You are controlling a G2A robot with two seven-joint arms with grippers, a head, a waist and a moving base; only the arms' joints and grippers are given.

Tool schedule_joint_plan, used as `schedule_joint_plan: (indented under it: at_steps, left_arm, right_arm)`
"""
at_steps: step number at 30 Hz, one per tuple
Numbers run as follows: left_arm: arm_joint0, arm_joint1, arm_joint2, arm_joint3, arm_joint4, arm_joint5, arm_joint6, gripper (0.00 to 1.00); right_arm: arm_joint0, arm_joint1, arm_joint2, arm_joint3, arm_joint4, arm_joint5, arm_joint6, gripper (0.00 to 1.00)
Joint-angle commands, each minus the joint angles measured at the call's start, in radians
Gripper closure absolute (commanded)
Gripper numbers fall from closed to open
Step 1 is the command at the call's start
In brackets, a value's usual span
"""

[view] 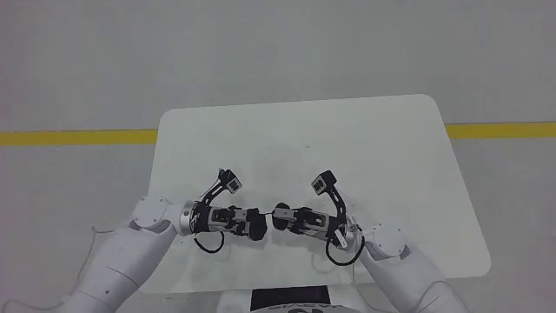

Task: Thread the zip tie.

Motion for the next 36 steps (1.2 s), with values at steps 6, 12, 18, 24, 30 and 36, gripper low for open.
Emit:
schedule_joint_plan:
  at_steps: [6,12,18,24,30,36]
  left_arm:
    - [-0.006,0.000,0.016,0.002,-0.005,-0.003,0.000,0.27]
    - [-0.011,0.002,0.022,0.007,-0.010,-0.007,0.004,0.35]
    - [-0.011,0.004,0.024,0.012,-0.011,-0.011,0.009,0.48]
    - [-0.009,0.008,0.024,0.016,-0.002,-0.011,0.020,0.58]
    - [-0.009,0.010,0.028,0.017,0.001,-0.011,0.028,0.58]
    - [-0.008,0.011,0.035,0.020,0.000,-0.011,0.036,0.61]
  right_arm:
    - [0.003,-0.002,-0.009,0.003,-0.002,0.000,0.002,1.00]
    - [0.007,-0.002,-0.017,0.013,-0.012,0.000,0.004,1.00]
    - [0.009,0.004,-0.013,0.014,-0.058,0.005,-0.014,1.00]
    - [0.000,0.013,-0.002,-0.006,-0.146,0.020,-0.046,1.00]
    - [-0.016,0.017,0.002,-0.018,-0.136,0.004,-0.072,1.00]
    - [-0.022,0.016,-0.002,-0.005,-0.103,0.000,-0.112,1.00]
